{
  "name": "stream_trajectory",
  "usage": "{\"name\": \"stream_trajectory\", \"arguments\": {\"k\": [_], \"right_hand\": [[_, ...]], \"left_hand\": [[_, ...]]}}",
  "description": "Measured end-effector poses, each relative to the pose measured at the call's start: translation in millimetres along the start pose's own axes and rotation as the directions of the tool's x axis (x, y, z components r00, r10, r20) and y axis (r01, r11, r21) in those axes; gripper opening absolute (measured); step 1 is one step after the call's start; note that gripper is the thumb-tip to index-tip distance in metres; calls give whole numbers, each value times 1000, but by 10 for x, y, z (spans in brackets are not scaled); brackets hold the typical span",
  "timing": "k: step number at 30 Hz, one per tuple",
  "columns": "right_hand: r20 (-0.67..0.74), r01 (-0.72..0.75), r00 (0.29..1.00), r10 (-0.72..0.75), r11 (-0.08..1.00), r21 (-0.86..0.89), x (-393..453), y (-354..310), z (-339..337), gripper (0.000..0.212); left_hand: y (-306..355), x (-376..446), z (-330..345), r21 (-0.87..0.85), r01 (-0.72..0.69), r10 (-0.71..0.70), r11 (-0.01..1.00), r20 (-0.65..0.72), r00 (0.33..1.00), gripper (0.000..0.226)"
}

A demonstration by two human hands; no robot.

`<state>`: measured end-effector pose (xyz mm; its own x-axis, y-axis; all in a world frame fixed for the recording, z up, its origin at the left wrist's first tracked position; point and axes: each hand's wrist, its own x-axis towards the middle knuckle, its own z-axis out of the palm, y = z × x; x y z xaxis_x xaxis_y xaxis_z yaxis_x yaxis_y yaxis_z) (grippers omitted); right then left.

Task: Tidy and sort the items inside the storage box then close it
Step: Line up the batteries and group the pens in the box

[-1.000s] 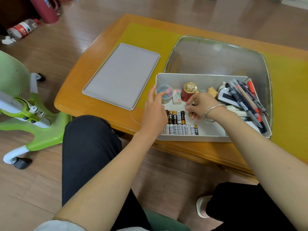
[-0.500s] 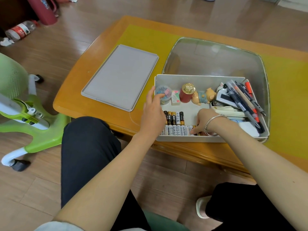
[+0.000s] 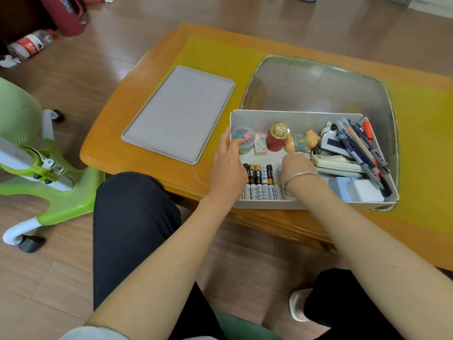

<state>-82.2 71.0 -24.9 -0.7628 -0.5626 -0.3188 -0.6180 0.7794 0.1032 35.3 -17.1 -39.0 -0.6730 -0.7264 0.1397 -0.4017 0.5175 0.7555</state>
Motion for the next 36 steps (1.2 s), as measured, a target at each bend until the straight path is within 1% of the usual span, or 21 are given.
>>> {"name": "stream_trajectory", "arguments": {"k": [3,4,7,8,9,11,12,13,14,16,17,18,19,20,23,25,27,29,31,33,36], "right_hand": [[-4,-29,1000,30,996,88,59,-44,-29,18],[-2,-37,999,38,992,124,77,-47,-49,23],[36,-36,999,30,983,179,119,5,-117,57],[60,-36,998,25,981,191,118,33,-140,64],[87,-29,996,10,975,220,117,57,-159,67],[144,-36,990,-9,950,310,103,89,-178,64],[169,-43,986,-14,944,326,90,101,-176,63],[187,-34,982,-25,952,305,71,107,-179,61],[201,-13,979,-40,967,256,52,115,-176,54],[222,45,972,-77,988,145,-1,122,-169,32],[238,59,967,-87,991,122,-22,131,-160,26],[261,68,961,-96,991,115,-36,150,-146,25],[278,74,956,-99,992,97,-47,170,-127,27],[281,82,954,-102,993,83,-64,181,-116,34],[232,125,963,-134,991,54,-71,210,-68,59],[207,134,966,-152,986,102,-69,211,-49,68],[211,144,961,-180,974,176,-68,204,-46,75],[224,153,953,-206,961,232,-73,208,-62,74],[232,180,945,-232,958,225,-81,215,-87,69],[236,201,939,-249,957,207,-91,219,-91,71],[194,208,949,-246,957,200,-85,239,-69,66]], "left_hand": [[-10,3,1,-3,-10,10,1000,-6,1000,48],[-12,6,0,-7,-12,12,1000,-8,1000,48],[-10,1,-2,-8,-12,12,1000,-2,1000,47],[-8,-2,-4,-9,-14,15,1000,1,1000,47],[-9,-3,-7,-9,-18,18,1000,2,1000,46],[-14,3,-9,-9,-19,19,1000,-1,1000,44],[-16,4,-6,-10,-15,15,1000,-1,1000,44],[-17,5,0,-11,-10,10,1000,0,1000,43],[-19,5,5,-11,-8,8,1000,-1,1000,43],[-22,3,7,-5,-10,10,1000,-2,1000,42],[-26,5,8,-2,-12,12,1000,-2,1000,41],[-30,8,10,-2,-12,12,1000,-2,1000,40],[-33,11,14,-4,-11,11,1000,-1,1000,39],[-36,12,14,-4,-10,10,1000,-2,1000,38],[-40,13,14,7,-16,16,1000,-2,1000,36],[-42,13,19,7,-18,18,1000,-1,1000,35],[-42,11,20,6,-16,16,1000,-1,1000,34],[-40,9,18,9,-17,17,1000,-2,1000,33],[-38,9,18,11,-18,18,1000,-4,1000,30],[-40,12,20,13,-19,19,1000,-5,1000,29],[-46,19,23,8,-19,19,1000,-6,1000,28]]}}
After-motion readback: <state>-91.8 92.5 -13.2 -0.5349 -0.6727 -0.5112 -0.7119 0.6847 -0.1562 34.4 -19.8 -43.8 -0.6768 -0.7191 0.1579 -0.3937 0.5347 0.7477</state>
